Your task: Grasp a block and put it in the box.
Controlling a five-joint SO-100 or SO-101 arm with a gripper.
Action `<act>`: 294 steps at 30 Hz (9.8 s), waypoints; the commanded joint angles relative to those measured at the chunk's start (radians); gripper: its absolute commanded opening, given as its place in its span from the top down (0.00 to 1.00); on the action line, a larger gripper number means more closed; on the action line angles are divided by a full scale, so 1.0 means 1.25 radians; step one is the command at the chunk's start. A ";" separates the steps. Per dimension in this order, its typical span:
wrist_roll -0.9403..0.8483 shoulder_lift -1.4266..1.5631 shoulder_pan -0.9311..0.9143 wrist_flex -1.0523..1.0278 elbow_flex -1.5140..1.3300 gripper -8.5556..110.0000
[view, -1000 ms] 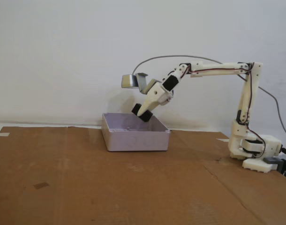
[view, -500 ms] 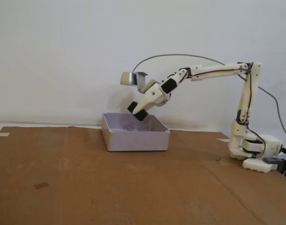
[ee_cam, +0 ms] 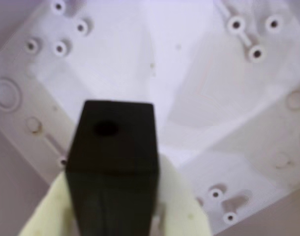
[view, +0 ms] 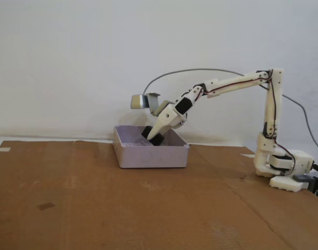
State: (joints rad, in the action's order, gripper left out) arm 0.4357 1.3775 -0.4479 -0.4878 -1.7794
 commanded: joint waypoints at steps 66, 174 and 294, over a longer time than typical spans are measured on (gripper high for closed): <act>-0.007 -0.055 -0.022 0.042 0.162 0.57; -0.259 0.688 0.341 0.148 -0.259 0.93; -0.396 1.625 0.373 -0.695 -1.093 0.93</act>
State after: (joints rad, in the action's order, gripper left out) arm -0.0583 3.3594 0.0307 -1.3085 -3.1048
